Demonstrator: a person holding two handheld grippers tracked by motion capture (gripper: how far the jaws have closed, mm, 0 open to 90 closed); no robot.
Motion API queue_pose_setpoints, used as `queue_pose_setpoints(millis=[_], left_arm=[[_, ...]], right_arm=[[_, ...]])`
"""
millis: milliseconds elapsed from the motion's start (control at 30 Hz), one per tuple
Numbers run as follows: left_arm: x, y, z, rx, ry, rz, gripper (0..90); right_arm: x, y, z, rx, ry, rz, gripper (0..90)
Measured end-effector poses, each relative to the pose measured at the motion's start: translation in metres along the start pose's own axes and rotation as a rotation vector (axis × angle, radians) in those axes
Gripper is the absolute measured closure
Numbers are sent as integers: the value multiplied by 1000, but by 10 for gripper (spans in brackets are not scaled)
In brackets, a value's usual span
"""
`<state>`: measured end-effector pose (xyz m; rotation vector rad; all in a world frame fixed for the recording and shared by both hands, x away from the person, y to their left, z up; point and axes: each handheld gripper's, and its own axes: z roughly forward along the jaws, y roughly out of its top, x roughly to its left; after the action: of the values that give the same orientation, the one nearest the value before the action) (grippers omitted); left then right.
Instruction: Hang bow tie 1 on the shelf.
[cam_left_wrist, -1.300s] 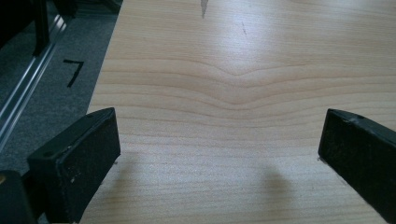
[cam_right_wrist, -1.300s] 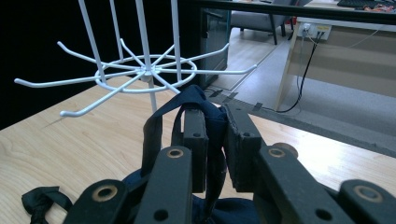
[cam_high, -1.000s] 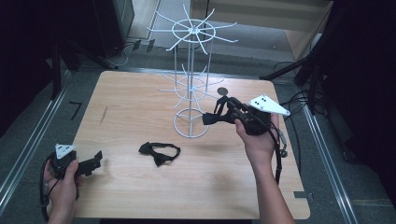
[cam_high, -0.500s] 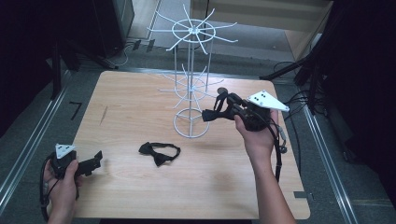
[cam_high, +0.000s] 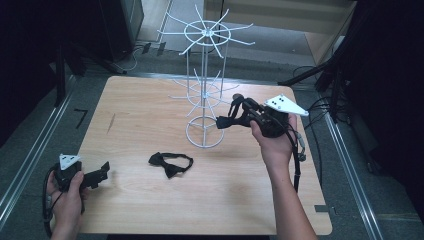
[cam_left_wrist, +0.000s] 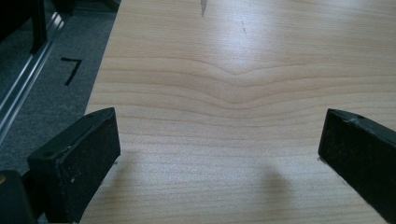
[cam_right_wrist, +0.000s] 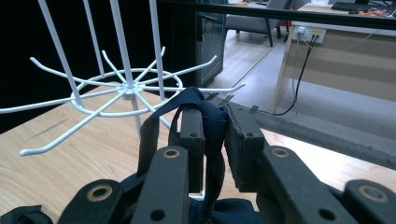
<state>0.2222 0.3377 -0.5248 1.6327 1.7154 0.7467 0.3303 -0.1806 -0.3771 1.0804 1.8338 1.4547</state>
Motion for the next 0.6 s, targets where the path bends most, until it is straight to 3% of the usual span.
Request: queue_pose_setpoints(millis=[600], left_arm=[[1,0,0,4,-6,-3,0]], right_arm=[[-1,5,14,17,35,17,781]])
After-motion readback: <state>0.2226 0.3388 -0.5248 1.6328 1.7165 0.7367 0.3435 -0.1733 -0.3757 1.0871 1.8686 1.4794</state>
